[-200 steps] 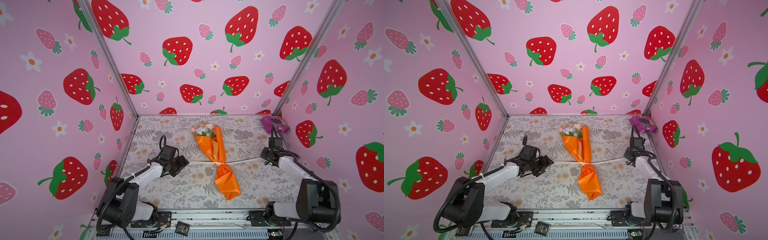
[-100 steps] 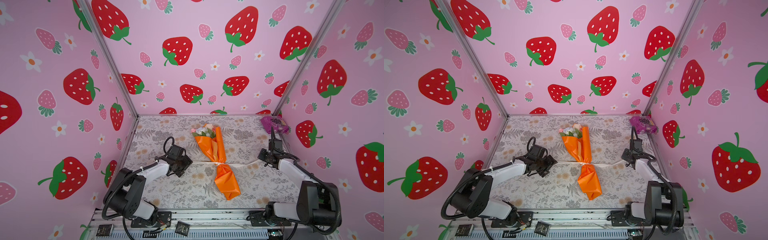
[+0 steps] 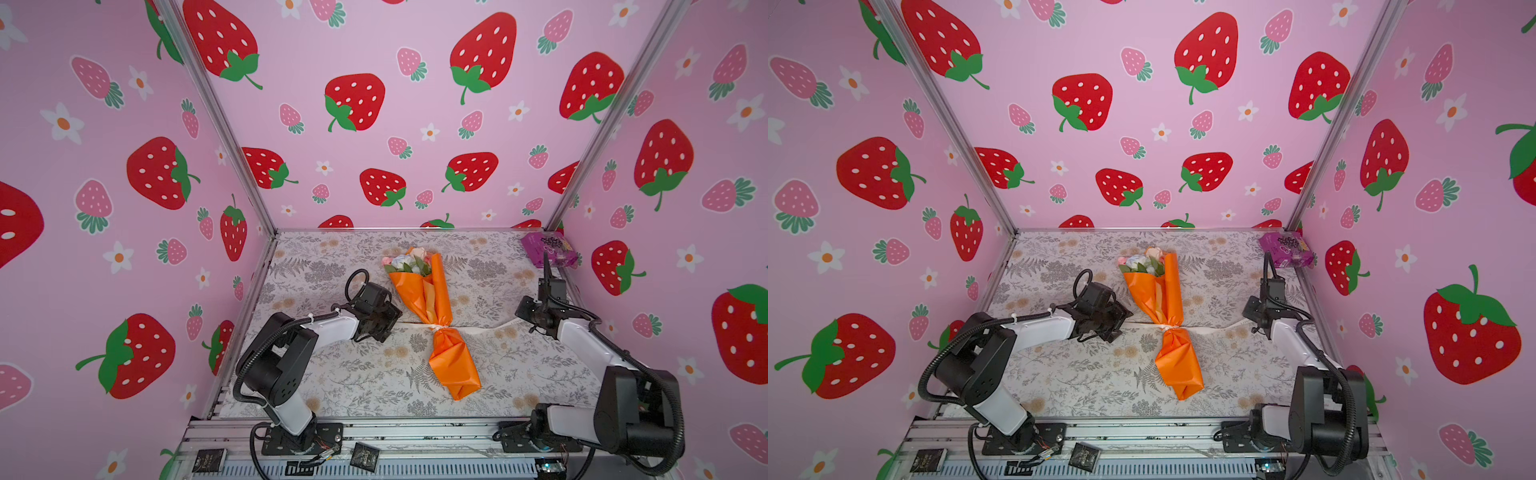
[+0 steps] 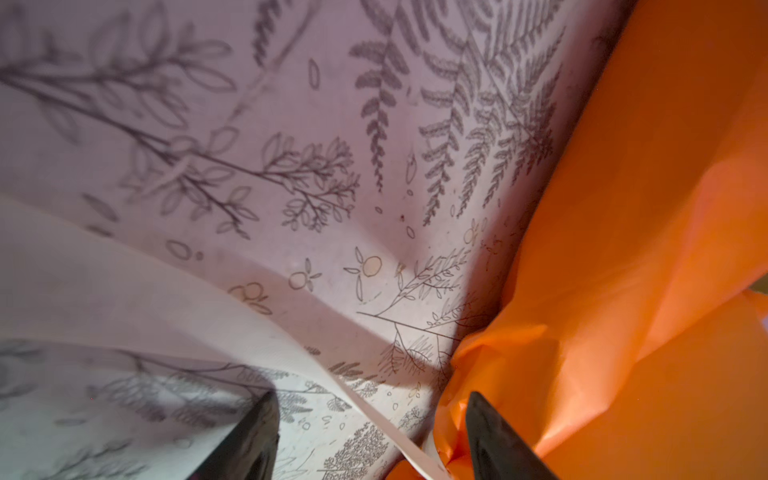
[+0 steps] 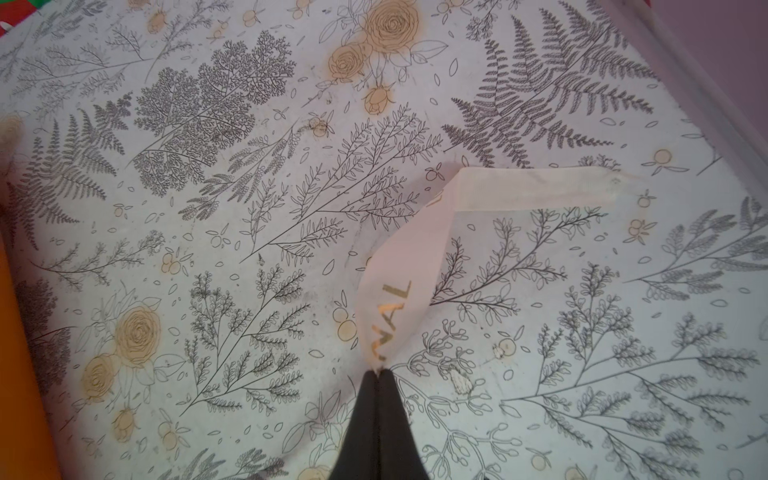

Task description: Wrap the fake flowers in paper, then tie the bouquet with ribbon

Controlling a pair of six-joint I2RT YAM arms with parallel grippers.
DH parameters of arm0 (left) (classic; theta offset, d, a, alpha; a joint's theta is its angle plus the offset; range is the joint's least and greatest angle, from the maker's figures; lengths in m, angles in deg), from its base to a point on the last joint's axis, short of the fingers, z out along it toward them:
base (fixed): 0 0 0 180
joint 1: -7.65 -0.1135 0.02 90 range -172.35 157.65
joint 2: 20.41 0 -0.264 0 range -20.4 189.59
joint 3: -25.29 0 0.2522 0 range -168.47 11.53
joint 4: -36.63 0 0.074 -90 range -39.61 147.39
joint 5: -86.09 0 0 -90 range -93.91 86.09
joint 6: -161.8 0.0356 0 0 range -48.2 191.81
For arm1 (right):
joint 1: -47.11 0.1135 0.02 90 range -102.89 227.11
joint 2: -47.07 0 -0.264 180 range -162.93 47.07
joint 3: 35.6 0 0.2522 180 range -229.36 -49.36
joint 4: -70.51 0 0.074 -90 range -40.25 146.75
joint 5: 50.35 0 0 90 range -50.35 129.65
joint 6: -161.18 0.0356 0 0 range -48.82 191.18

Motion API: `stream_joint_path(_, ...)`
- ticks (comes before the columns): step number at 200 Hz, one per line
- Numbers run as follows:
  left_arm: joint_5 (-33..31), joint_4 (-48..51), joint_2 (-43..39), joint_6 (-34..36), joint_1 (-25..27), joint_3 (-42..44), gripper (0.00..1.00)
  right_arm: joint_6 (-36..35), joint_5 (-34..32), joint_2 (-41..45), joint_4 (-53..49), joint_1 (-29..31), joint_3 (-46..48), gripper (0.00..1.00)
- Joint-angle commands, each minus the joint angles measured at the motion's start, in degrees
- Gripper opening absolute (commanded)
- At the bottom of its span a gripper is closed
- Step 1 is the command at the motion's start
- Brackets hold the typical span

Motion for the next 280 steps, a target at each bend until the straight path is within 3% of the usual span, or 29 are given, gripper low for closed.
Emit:
stream_joint_path(1,-0.7,0.4,3.2,-3.1,0.8,-0.7,0.57,-0.4,-0.5,1.2,-0.9,0.2,-0.1,0.0)
stream_joint_path(67,-2.2,-0.5,2.5,-0.6,1.6,-0.8,0.0,-0.7,-3.2,1.7,-1.0,0.2,-0.1,0.0)
stream_joint_path(93,-3.6,0.7,0.4,2.3,1.4,-0.2,0.0,-0.9,-9.0,2.0,-0.9,0.3,-0.6,0.0)
stream_joint_path(116,-7.2,6.9,-2.4,9.2,1.2,-1.0,0.0,-1.3,-14.8,2.6,0.3,0.2,-0.8,0.0)
stream_joint_path(148,-14.0,17.5,-6.2,17.2,1.1,-2.3,0.0,-2.0,-17.6,2.6,1.0,0.3,-1.2,0.0)
stream_joint_path(184,-14.4,16.5,-8.4,18.7,-0.4,1.8,0.0,-1.5,-18.8,4.0,1.1,0.3,-0.6,0.0)
stream_joint_path(206,-12.5,14.9,-7.5,19.8,-0.4,2.1,0.0,-2.3,-16.3,4.9,0.9,0.3,-0.8,0.0)
stream_joint_path(238,-5.3,6.4,-5.9,21.4,-0.4,2.7,0.0,-3.6,-2.5,7.2,3.1,0.5,-0.5,0.0)
stream_joint_path(254,-5.0,4.5,-5.5,20.9,-0.4,2.8,0.01,-2.8,1.1,8.5,3.6,0.7,-0.3,0.0)
stream_joint_path(260,-3.6,4.4,-5.4,20.8,-0.4,2.7,0.04,-2.7,1.8,8.9,3.7,0.8,-0.4,0.0)
stream_joint_path(269,-3.8,4.7,-5.6,20.4,-0.4,2.5,0.2,-2.5,2.2,9.4,3.5,1.0,-0.5,0.0)
stream_joint_path(280,-4.2,5.1,-5.9,20.5,-0.5,2.4,0.26,-2.5,2.2,10.0,3.2,1.2,-0.6,0.0)
